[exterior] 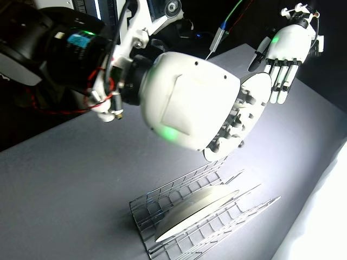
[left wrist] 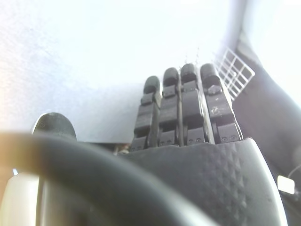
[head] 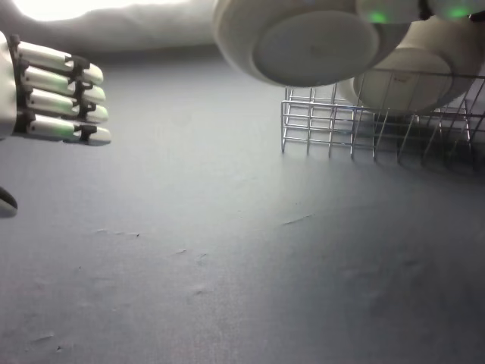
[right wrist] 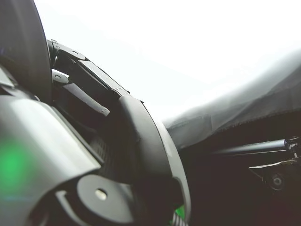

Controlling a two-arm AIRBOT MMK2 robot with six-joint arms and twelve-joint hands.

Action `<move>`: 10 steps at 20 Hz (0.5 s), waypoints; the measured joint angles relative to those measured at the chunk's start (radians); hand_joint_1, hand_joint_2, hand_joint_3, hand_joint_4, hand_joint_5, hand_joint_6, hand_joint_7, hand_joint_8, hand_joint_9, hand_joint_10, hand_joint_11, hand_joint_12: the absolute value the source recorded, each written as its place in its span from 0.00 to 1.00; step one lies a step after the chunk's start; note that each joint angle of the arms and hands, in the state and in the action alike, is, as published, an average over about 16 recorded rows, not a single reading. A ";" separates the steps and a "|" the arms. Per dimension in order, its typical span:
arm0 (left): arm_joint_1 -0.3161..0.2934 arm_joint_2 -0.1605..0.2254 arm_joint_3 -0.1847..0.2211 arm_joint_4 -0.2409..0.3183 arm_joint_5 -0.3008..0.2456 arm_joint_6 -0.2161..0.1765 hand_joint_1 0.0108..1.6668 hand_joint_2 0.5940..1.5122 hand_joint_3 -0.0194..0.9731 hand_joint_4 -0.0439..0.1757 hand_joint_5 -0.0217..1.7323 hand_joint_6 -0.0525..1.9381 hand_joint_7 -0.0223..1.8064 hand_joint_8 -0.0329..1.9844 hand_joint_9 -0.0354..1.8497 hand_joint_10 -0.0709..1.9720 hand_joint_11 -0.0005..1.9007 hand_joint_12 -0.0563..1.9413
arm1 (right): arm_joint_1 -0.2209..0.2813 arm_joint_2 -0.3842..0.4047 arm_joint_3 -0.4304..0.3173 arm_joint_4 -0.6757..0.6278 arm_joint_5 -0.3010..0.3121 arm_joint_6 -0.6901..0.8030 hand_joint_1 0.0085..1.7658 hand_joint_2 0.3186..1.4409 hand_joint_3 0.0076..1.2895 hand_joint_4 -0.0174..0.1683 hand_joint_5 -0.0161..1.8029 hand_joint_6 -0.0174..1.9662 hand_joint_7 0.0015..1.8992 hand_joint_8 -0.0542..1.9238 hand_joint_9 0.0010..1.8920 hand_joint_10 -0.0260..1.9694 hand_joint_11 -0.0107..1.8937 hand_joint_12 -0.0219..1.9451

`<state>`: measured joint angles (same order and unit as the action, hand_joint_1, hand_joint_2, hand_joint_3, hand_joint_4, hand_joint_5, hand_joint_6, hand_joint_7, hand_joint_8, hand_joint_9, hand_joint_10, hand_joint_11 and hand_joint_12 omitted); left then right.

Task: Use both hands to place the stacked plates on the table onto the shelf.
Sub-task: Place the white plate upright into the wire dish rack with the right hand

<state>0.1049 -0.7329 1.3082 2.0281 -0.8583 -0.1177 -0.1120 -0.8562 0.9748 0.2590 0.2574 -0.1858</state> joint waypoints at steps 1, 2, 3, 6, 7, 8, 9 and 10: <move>-0.002 0.000 0.000 0.002 -0.001 -0.002 0.00 0.66 0.02 0.22 0.09 0.03 0.11 0.02 0.10 0.04 0.01 0.16 | -0.003 0.006 0.001 0.004 0.001 0.000 0.78 0.65 0.00 0.05 0.48 0.54 0.52 0.47 0.49 0.62 0.34 0.76; -0.004 0.000 0.000 0.004 -0.002 -0.004 0.00 0.66 0.02 0.22 0.09 0.03 0.11 0.02 0.10 0.04 0.01 0.16 | -0.008 0.012 0.002 0.007 0.003 0.000 0.78 0.65 0.00 0.05 0.48 0.54 0.52 0.47 0.49 0.62 0.34 0.76; -0.006 0.000 0.000 0.006 -0.003 -0.006 0.00 0.66 0.02 0.22 0.09 0.03 0.11 0.02 0.10 0.04 0.01 0.16 | -0.013 0.017 0.003 0.010 0.005 0.000 0.78 0.65 0.00 0.05 0.48 0.54 0.52 0.47 0.49 0.62 0.34 0.76; -0.010 0.000 0.002 0.012 -0.006 -0.012 0.00 0.66 0.02 0.22 0.09 0.03 0.11 0.02 0.10 0.04 0.01 0.16 | -0.033 0.030 0.010 0.013 0.014 -0.001 0.78 0.65 0.00 0.05 0.48 0.54 0.53 0.47 0.49 0.61 0.34 0.76; -0.011 0.000 0.003 0.013 -0.007 -0.014 0.00 0.66 0.02 0.22 0.09 0.03 0.11 0.02 0.10 0.04 0.01 0.16 | -0.042 0.033 0.013 0.014 0.017 -0.001 0.78 0.65 0.00 0.05 0.48 0.54 0.53 0.47 0.49 0.61 0.34 0.76; -0.012 0.000 0.004 0.014 -0.007 -0.015 0.00 0.66 0.02 0.22 0.09 0.03 0.11 0.02 0.10 0.04 0.01 0.15 | -0.050 0.036 0.016 0.014 0.021 -0.001 0.78 0.65 0.00 0.05 0.48 0.54 0.53 0.47 0.49 0.61 0.34 0.76; -0.013 0.000 0.005 0.015 -0.008 -0.016 0.00 0.66 0.02 0.22 0.09 0.03 0.11 0.02 0.10 0.04 0.01 0.15 | -0.059 0.038 0.020 0.014 0.026 -0.001 0.78 0.65 0.00 0.05 0.48 0.54 0.53 0.47 0.49 0.61 0.34 0.76; -0.013 0.000 0.005 0.015 -0.009 -0.017 0.00 0.66 0.02 0.22 0.09 0.03 0.11 0.02 0.10 0.04 0.01 0.15 | -0.069 0.040 0.024 0.015 0.032 -0.002 0.78 0.65 0.00 0.05 0.47 0.54 0.53 0.47 0.49 0.61 0.34 0.75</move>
<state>0.0923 -0.7331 1.3135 2.0434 -0.8672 -0.1350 -0.1812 -0.8166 0.9986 0.2738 0.2890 -0.1873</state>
